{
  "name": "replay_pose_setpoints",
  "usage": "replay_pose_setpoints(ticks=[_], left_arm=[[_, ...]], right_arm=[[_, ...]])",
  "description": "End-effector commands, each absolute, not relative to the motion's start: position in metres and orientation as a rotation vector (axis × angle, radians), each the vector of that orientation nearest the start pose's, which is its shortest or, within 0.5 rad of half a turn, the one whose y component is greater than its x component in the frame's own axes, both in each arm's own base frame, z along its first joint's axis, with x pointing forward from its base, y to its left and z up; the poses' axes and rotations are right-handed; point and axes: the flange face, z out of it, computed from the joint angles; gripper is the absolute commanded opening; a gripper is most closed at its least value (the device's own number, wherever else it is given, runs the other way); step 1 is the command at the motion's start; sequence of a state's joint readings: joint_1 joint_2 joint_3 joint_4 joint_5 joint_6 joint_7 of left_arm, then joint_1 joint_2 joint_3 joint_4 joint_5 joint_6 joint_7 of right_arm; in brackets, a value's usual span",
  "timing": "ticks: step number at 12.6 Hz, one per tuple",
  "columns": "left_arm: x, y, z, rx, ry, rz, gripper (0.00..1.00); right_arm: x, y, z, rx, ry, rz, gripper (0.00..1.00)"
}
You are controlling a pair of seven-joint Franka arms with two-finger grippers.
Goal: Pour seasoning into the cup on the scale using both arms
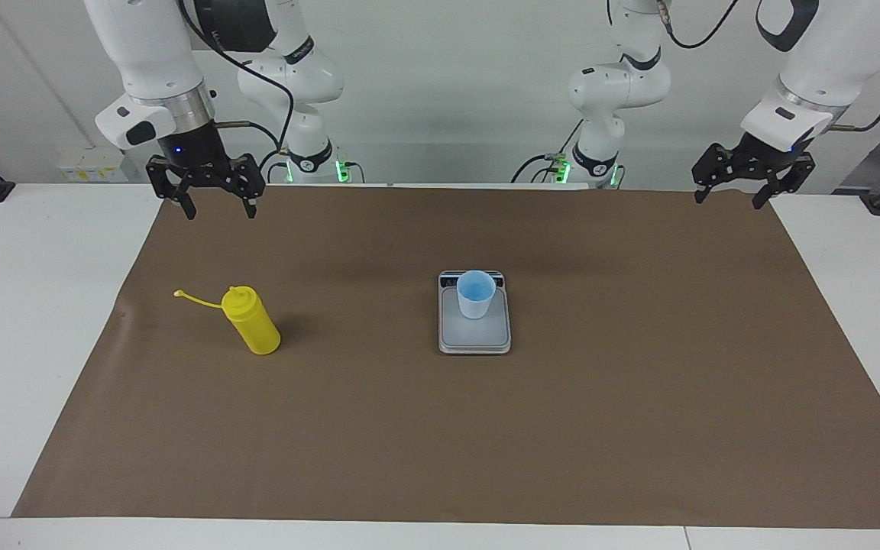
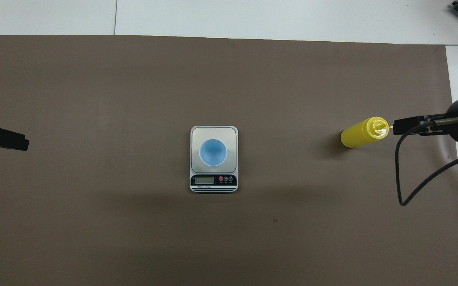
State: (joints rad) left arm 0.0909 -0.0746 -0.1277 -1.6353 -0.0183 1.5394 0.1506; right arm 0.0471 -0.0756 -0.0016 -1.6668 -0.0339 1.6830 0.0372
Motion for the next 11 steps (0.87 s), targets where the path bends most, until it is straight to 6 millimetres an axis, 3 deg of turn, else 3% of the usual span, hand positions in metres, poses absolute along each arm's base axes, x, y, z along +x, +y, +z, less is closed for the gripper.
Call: replay_pose_setpoints(ticks=[1,8,11], left_arm=[[0.52,-0.021,0.635,-3.124,0.29,0.038,1.0],[0.52,-0.021,0.635,-3.123,0.29,0.038,1.0],[0.52,-0.021,0.635,-3.124,0.29,0.038,1.0]], right_arm=[[0.55,0.018,0.648,-3.196,0.028,-0.106,1.0],[0.549,0.019,0.669,-3.175,0.109,0.005,1.0],[0.55,0.018,0.658,-3.176,0.123,0.037,1.0]])
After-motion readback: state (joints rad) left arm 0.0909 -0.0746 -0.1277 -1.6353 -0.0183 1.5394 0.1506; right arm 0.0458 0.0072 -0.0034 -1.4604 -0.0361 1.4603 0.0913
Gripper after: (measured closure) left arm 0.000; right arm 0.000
